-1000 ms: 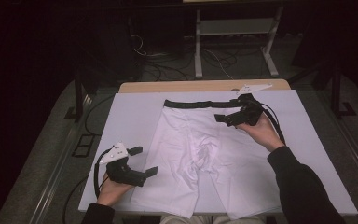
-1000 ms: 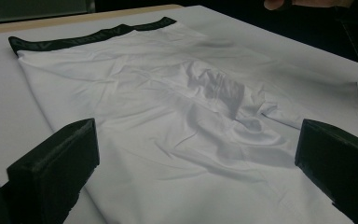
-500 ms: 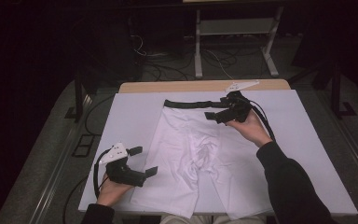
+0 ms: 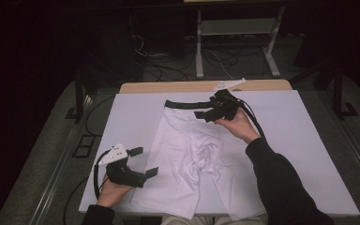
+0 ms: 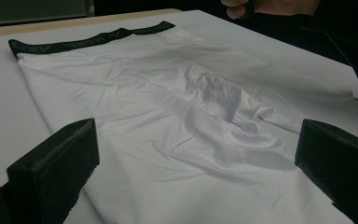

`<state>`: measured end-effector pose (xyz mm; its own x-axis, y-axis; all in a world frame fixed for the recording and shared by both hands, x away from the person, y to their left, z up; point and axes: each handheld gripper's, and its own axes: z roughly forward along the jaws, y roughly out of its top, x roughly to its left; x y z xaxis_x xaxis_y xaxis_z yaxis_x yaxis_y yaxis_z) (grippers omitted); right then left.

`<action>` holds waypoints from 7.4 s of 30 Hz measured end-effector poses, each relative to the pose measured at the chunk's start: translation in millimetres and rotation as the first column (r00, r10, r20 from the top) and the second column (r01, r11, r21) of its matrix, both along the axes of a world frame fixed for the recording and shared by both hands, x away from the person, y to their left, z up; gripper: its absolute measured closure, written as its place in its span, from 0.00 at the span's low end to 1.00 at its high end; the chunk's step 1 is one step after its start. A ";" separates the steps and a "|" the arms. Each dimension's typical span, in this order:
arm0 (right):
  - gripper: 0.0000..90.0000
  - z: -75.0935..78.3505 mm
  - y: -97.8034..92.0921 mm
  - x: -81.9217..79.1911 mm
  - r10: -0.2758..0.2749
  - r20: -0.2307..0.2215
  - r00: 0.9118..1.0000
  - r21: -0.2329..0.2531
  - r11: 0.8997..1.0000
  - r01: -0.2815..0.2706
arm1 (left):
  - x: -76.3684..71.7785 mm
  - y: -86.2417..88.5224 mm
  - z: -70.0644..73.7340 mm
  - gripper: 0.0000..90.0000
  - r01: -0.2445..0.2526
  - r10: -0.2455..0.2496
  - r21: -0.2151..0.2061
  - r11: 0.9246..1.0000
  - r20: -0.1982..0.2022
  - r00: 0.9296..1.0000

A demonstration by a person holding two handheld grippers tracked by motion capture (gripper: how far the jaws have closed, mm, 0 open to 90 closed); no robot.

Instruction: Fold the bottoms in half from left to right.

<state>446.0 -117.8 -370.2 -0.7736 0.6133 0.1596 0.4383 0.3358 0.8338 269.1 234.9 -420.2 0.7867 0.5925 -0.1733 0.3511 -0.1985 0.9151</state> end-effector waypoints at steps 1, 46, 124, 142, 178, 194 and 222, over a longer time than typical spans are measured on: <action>0.00 -1.2 2.7 1.4 0.002 -0.002 1.000 -0.005 1.000 -0.002 | 0.1 0.4 0.0 0.00 -0.002 0.002 -0.001 1.000 -0.001 1.000; 0.00 -33.0 115.2 61.7 0.036 -0.045 0.998 -0.075 0.996 -0.040 | 0.5 5.1 2.2 0.00 -0.015 0.015 -0.041 0.999 0.007 1.000; 0.88 -80.0 169.1 102.2 -0.195 0.029 0.980 -0.271 0.942 0.196 | 2.2 9.4 2.3 0.00 -0.035 0.035 -0.072 0.997 0.009 0.999; 0.95 -64.8 157.6 95.5 -0.195 -0.011 0.981 -0.207 0.960 0.189 | -6.9 16.5 -2.6 0.00 -0.055 0.055 0.005 0.998 -0.085 0.995; 0.95 -57.2 141.5 84.8 -0.156 0.001 0.988 -0.137 0.978 0.155 | -39.7 27.4 -9.8 0.00 0.043 -0.012 0.147 0.988 -0.211 0.978; 0.95 -56.7 139.1 84.3 -0.162 0.012 0.987 -0.134 0.978 0.162 | -56.2 36.3 -13.1 0.00 0.076 -0.022 0.208 0.975 -0.252 0.967; 0.95 -53.6 135.2 84.4 -0.166 0.019 0.986 -0.125 0.978 0.167 | -50.6 49.1 -25.1 0.58 0.222 -0.124 0.218 0.950 -0.388 0.913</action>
<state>530.4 17.4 -423.9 -0.6599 0.7484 0.0667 0.4898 0.3611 0.7936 218.5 284.0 -445.3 0.7909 0.5146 -0.3311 0.5890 -0.4933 0.6401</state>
